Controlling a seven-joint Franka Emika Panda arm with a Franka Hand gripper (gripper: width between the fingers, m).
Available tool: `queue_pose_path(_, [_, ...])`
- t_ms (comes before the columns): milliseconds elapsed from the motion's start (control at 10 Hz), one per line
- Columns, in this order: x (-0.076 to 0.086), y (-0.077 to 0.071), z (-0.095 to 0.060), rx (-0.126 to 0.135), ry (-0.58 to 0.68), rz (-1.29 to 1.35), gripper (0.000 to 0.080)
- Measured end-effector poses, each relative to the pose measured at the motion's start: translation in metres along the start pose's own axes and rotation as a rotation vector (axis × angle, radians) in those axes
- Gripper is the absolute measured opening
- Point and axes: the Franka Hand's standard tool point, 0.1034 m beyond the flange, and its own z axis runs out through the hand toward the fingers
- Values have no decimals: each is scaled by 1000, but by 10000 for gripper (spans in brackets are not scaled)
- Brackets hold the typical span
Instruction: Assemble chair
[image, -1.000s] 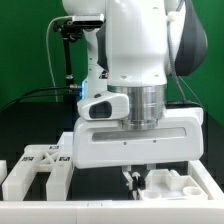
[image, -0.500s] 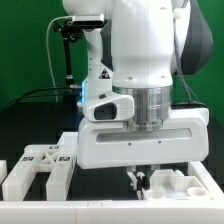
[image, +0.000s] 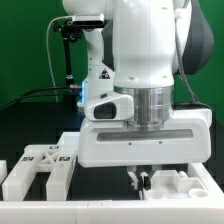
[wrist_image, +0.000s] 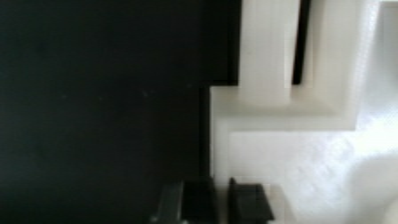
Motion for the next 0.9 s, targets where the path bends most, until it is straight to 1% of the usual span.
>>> queue_pose_path(100, [0,0,0,0,0,0,194])
queue_pose_path(200, [0,0,0,0,0,0,194])
queue_pose_path(300, [0,0,0,0,0,0,417])
queue_pose_path(400, [0,0,0,0,0,0,417])
queue_pose_path(500, [0,0,0,0,0,0,581])
queue_pose_path(600, [0,0,0,0,0,0,628])
queue_pose_path(900, [0,0,0,0,0,0,646])
